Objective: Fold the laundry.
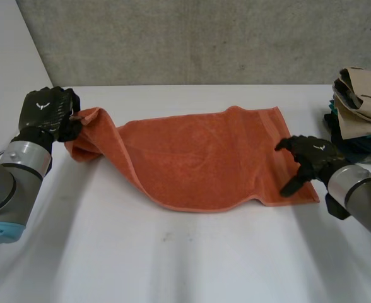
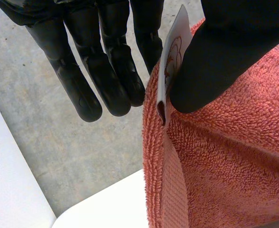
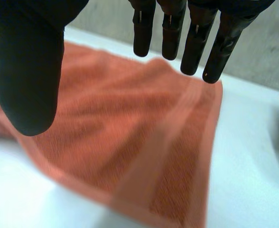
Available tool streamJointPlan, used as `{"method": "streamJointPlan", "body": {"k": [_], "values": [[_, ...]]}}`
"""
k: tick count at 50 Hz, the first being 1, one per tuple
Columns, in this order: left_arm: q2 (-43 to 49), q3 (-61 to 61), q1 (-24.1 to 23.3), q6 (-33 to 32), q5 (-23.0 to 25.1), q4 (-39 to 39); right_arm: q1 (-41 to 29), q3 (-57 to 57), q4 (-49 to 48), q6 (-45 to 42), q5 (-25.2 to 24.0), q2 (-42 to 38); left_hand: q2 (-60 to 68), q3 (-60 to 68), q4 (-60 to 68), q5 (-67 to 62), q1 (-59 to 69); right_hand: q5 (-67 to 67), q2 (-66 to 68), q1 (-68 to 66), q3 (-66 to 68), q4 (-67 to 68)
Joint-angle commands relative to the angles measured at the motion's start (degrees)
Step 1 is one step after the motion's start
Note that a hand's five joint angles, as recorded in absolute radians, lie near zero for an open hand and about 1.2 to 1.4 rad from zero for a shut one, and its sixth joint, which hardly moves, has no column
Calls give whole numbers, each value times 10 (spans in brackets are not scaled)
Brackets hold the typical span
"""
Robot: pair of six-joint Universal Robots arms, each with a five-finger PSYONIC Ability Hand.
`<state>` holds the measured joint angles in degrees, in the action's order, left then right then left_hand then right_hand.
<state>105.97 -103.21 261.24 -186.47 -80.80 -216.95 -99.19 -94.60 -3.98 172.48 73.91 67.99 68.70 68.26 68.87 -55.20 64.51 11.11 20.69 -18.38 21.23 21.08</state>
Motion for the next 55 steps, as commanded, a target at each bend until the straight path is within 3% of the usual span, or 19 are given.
{"method": "streamJointPlan", "body": {"k": [1, 5, 13, 47, 51, 52, 53, 55], "values": [[1, 0, 8, 0, 0, 0, 44, 21, 31, -213, -25, -56, 113, 117, 111, -148, 155, 97, 101, -124, 95, 97], [2, 1, 8, 0, 1, 0, 56, 21, 12, -303, -30, -81, 113, 117, 111, -148, 155, 139, 143, -166, 137, 139], [6, 0, 7, 0, 1, 0, 56, 32, -51, -304, -32, -111, 113, 117, 111, -148, 155, 191, 195, -218, 190, 191], [7, -2, 7, -1, 0, 0, 49, 134, -48, -280, -30, -182, 113, 117, 111, -148, 155, 266, 271, -294, 265, 267], [7, -2, 6, -1, 0, 0, 43, 151, -48, -275, -31, -190, 113, 117, 111, -148, 155, 397, 401, -425, 396, 398], [7, -2, 6, -1, -1, 0, 42, 156, -47, -270, -32, -190, 113, 117, 111, -148, 155, 543, 547, -570, 541, 543], [7, -2, 7, -1, 0, 0, 41, 158, -47, -268, -32, -190, 113, 117, 111, -148, 155, 588, 593, -616, 587, 589], [7, -2, 6, -1, -1, 0, 39, 161, -47, -263, -32, -187, 113, 117, 111, -148, 155, 589, 593, -616, 588, 589]]}}
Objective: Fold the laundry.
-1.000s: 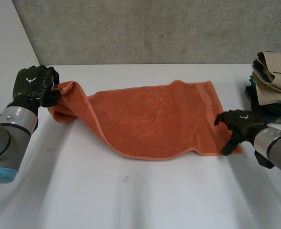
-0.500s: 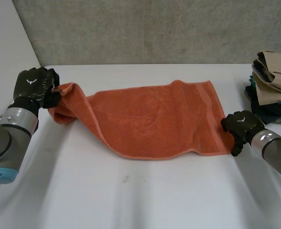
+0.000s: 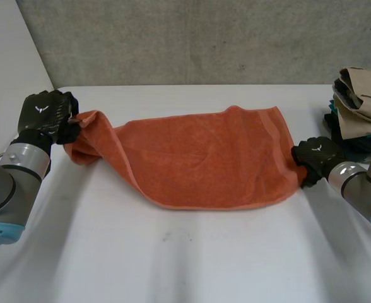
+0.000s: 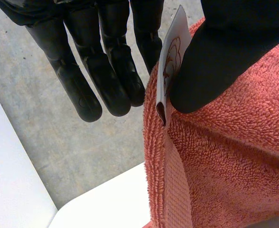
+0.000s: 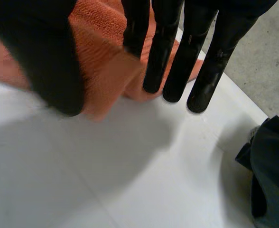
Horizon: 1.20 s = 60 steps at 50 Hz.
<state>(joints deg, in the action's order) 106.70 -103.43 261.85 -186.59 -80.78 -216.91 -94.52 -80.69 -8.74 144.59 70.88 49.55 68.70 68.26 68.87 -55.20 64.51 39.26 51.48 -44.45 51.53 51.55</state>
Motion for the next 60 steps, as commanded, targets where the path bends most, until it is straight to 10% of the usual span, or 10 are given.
{"method": "streamJointPlan", "body": {"k": [1, 9, 21, 30, 35, 48, 60], "values": [[0, 0, 0, -1, -1, 0, -9, 22, 0, 21, -1, 4, 113, 117, 111, -148, 155, 307, 285, -356, 285, 285], [-31, -1, 1, -4, 1, 48, -8, -21, 44, 18, 2, 113, 113, 117, 111, -148, 155, 307, 285, -356, 285, 285], [-186, -57, 78, -25, 91, 322, 80, -97, 328, -144, 8, 244, 113, 117, 111, -148, 155, 307, 285, -356, 285, 285], [-249, -139, 202, -245, 165, 502, 174, -164, 472, -315, 15, 274, 113, 117, 111, -148, 155, 307, 285, -356, 285, 285], [-221, -143, 210, -306, 175, 493, 172, -164, 450, -308, 16, 264, 113, 117, 111, -148, 155, 307, 285, -356, 285, 285], [-41, -53, 109, -224, 197, 327, 60, -68, 294, -131, 56, 173, 113, 117, 111, -148, 155, 307, 285, -356, 285, 285], [71, 52, 64, -158, 74, 229, 14, 10, 176, -77, 119, 94, 113, 117, 111, -148, 155, 307, 285, -356, 285, 285]]}}
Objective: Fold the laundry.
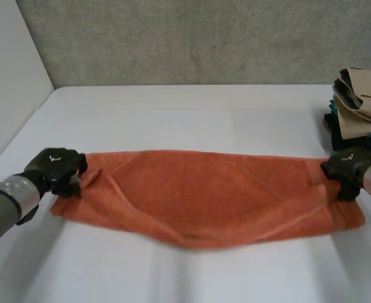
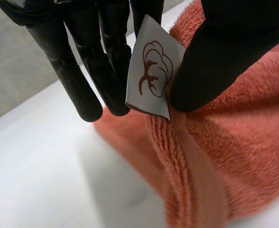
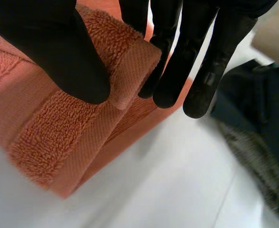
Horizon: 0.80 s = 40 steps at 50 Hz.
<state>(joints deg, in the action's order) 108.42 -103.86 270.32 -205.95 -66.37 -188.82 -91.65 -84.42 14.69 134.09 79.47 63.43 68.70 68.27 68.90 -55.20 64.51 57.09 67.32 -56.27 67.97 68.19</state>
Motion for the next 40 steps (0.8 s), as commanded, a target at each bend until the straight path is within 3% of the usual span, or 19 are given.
{"method": "streamJointPlan", "body": {"k": [1, 9, 19, 29, 30, 31, 33, 36, 40], "values": [[63, 66, -21, 45, -82, -71, -15, 53, -61, 30, 37, -51, 113, 117, 111, -148, 155, 129, 127, -237, 120, 118], [115, 117, -36, 105, -128, -102, -16, 124, -66, 39, 74, -121, 113, 117, 111, -148, 155, 129, 127, -237, 120, 118], [173, 183, -62, 116, -198, -106, -38, 202, -68, 46, 105, -186, 113, 117, 111, -148, 155, 129, 127, -237, 120, 118], [189, 196, -78, 117, -207, -124, -58, 221, -92, 49, 111, -210, 112, 116, 110, -147, 153, 116, 114, -225, 108, 105], [190, 196, -79, 117, -207, -130, -62, 221, -98, 50, 111, -211, 43, 48, 41, -78, 85, 33, 31, -141, 24, 22], [189, 195, -79, 116, -207, -134, -68, 219, -107, 50, 109, -211, -49, -45, -51, 14, -7, -191, -193, 83, -200, -202], [189, 195, -84, 114, -206, -139, -74, 217, -114, 49, 110, -209, -306, -301, -308, 271, -264, -351, -353, 242, -359, -362], [189, 195, -91, 113, -206, -140, -79, 209, -122, 50, 105, -203, -331, -326, -333, 296, -289, -492, -495, 384, -501, -503], [182, 191, -97, 110, -206, -140, -81, 191, -128, 49, 103, -187, -383, -379, -385, 348, -341, -571, -573, 463, -580, -582]]}}
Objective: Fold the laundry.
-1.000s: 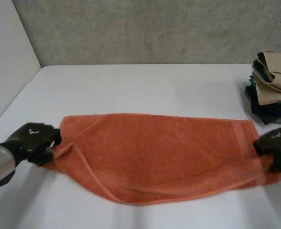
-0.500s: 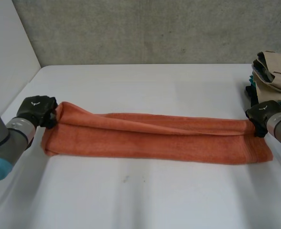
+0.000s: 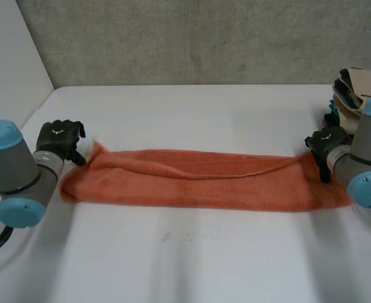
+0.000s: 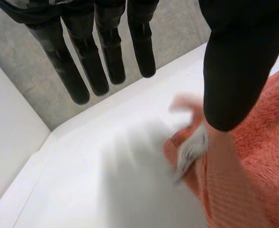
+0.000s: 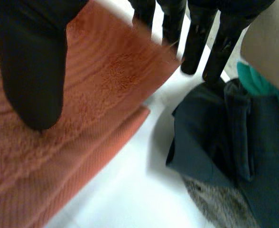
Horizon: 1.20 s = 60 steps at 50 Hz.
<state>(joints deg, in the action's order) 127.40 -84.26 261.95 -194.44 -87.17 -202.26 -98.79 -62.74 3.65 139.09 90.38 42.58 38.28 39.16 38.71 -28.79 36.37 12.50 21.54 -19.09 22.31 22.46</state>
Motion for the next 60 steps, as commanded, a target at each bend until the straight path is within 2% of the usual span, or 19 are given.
{"method": "streamJointPlan", "body": {"k": [1, 5, 9, 15, 19, 25, 31, 37, 39, 42, 50, 60], "values": [[-8, -7, -14, -5, 3, -6, -10, -29, -18, -1, -6, 26, -84, -93, -88, 89, -65, -125, -115, 91, -123, -125], [-9, -12, -18, -9, 5, -6, -10, -41, -22, -1, -9, 36, -96, -104, -100, 101, -76, -125, -115, 91, -123, -125], [-7, -6, -31, -18, 8, -8, -9, -48, -29, -1, -32, 43, -101, -109, -105, 106, -81, -125, -115, 91, -123, -125], [26, 23, -41, -51, 13, -8, -10, -48, -98, -3, -71, 34, -121, -130, -125, 126, -102, -125, -115, 91, -123, -125], [69, 62, -58, -99, 34, -9, -11, -44, -131, -3, -90, 16, -143, -151, -147, 148, -124, -125, -115, 91, -123, -125], [113, 118, -61, -129, 61, -10, -11, -6, -139, -3, -117, -30, -139, -148, -144, 144, -120, -125, -115, 91, -123, -125], [167, 228, -57, -132, 46, -13, -11, 66, -148, 18, -81, -63, -94, -103, -98, 99, -75, -125, -115, 91, -123, -125], [229, 348, -54, -140, -15, -14, -10, 161, -173, 96, 15, -112, -50, -59, -54, 55, -31, -125, -115, 91, -123, -125], [240, 372, -53, -149, -32, -14, -11, 172, -171, 94, 29, -118, -50, -59, -54, 55, -31, -125, -115, 91, -123, -125], [234, 359, -54, -156, -33, -13, -17, 166, -167, 94, 30, -116, -52, -61, -56, 57, -33, -125, -115, 91, -123, -125], [138, 229, -62, -154, -29, -18, -35, 97, -162, 93, 19, -51, -85, -94, -90, 91, -66, -125, -115, 91, -123, -125], [22, 87, -72, -147, -31, -19, -39, -103, -109, 100, -90, 145, -107, -116, -112, 112, -88, -101, -91, 67, -99, -100]]}}
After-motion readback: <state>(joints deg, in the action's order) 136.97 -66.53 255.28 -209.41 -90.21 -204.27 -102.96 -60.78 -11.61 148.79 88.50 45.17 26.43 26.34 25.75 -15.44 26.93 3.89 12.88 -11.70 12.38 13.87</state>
